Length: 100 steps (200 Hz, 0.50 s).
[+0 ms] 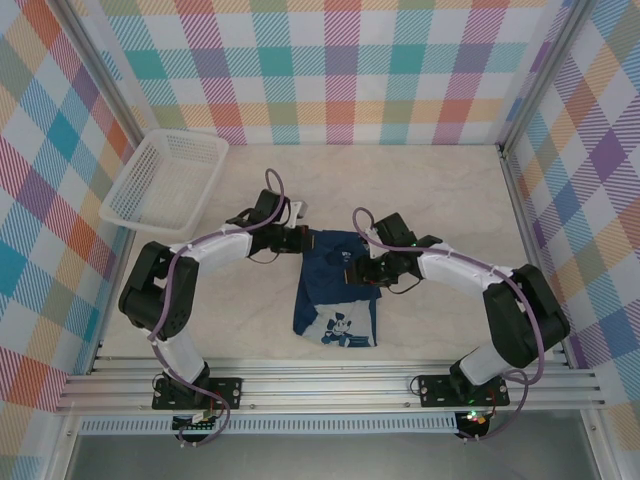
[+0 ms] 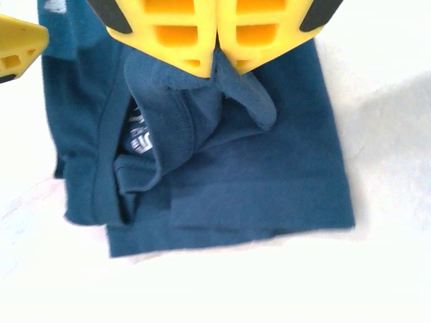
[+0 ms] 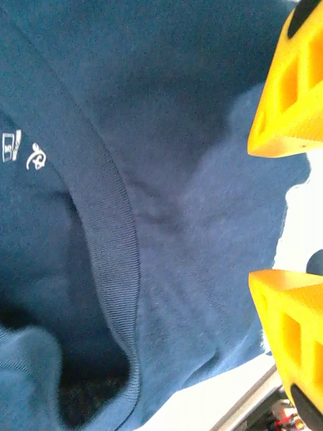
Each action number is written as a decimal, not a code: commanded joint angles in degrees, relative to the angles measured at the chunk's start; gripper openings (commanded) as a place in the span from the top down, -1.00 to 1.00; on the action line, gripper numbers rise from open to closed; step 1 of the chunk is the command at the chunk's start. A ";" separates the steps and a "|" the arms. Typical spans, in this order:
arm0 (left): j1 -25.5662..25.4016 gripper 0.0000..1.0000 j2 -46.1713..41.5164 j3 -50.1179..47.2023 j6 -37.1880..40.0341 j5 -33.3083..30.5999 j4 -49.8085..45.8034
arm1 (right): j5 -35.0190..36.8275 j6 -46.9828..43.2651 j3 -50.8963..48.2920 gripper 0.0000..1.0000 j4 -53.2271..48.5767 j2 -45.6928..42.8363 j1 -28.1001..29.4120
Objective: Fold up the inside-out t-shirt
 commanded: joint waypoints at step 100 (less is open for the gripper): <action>0.60 0.59 13.06 18.62 5.66 -15.34 -4.32 | 18.28 0.96 1.27 -0.02 -2.25 -5.94 -3.58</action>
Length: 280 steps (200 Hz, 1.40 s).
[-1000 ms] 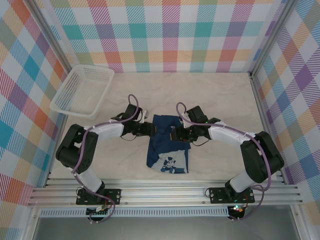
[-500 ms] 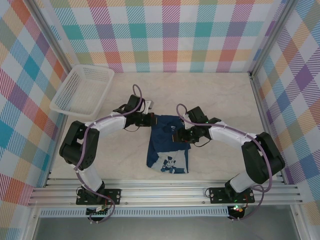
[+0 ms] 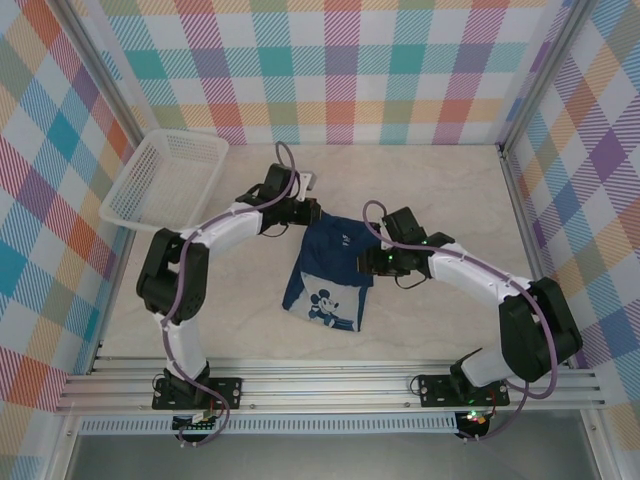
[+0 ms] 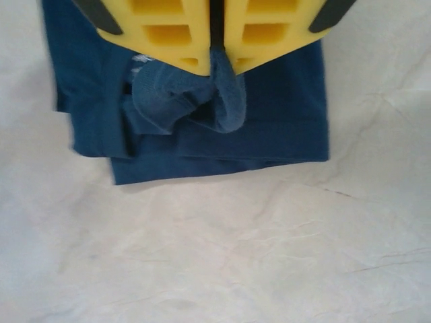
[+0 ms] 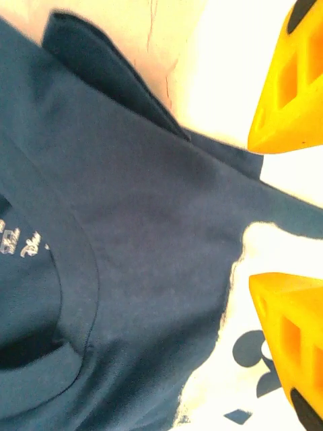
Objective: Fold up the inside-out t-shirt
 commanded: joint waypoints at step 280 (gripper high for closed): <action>0.53 -0.04 -22.90 -38.71 -21.26 16.86 11.62 | -1.19 3.08 13.64 0.83 11.65 20.95 -9.35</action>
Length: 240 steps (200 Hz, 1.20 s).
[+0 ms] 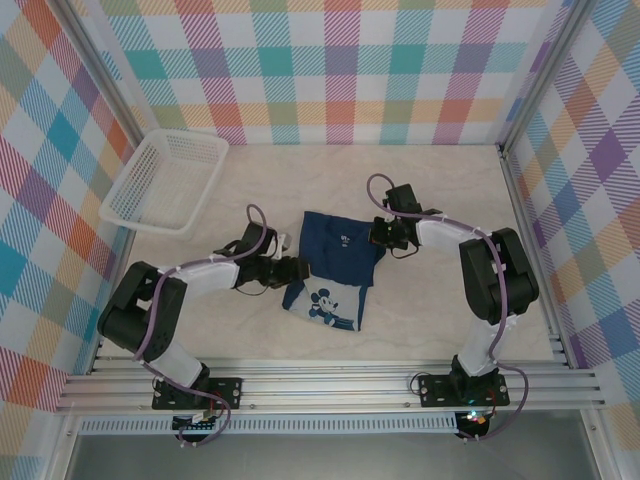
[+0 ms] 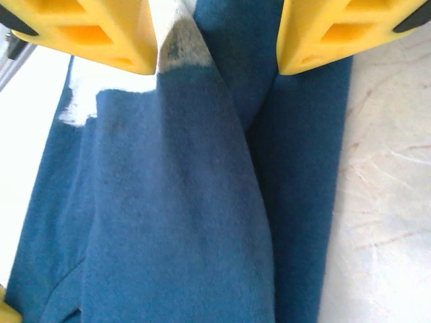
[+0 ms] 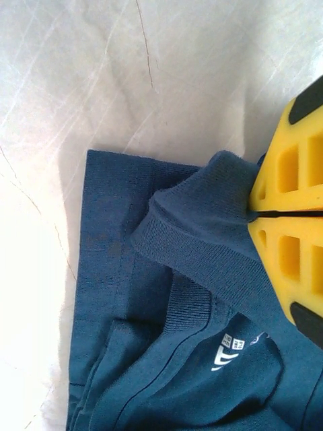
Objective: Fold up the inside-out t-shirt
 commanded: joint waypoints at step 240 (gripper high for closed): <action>0.55 0.22 -6.39 -8.64 5.22 0.29 3.82 | 0.95 -2.17 3.40 0.91 -0.26 0.36 -0.39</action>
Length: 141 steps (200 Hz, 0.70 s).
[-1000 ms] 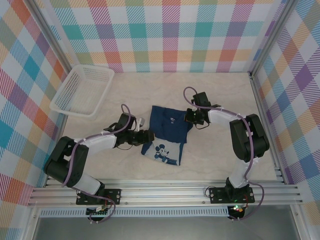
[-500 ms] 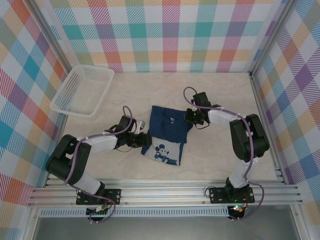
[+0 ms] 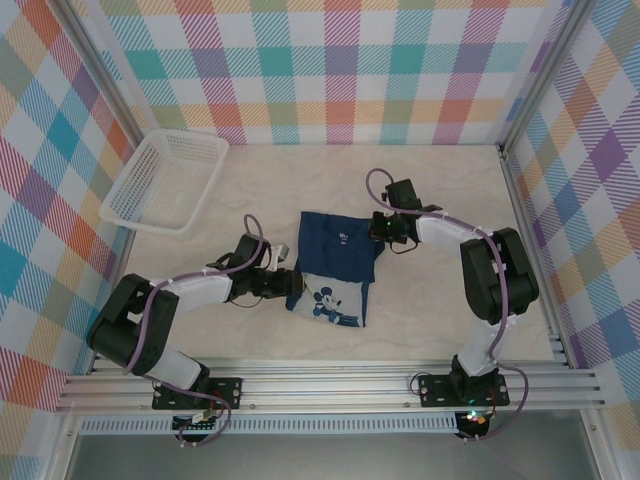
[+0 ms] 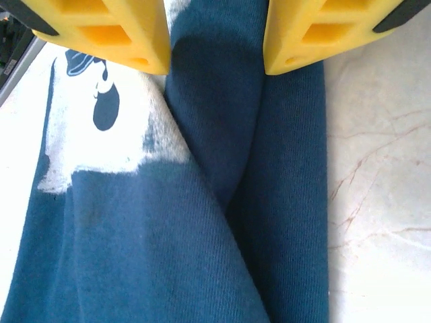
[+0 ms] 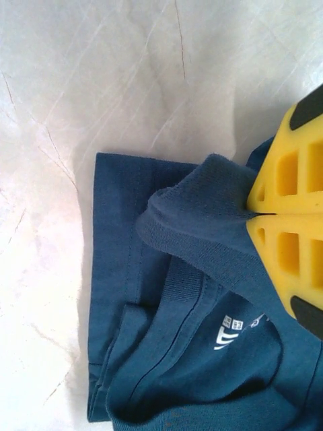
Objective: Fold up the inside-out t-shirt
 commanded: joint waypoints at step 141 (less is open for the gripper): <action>0.61 1.00 -6.64 -2.53 -0.60 -3.75 -2.51 | 4.15 -2.81 3.57 0.95 -0.72 1.09 -1.46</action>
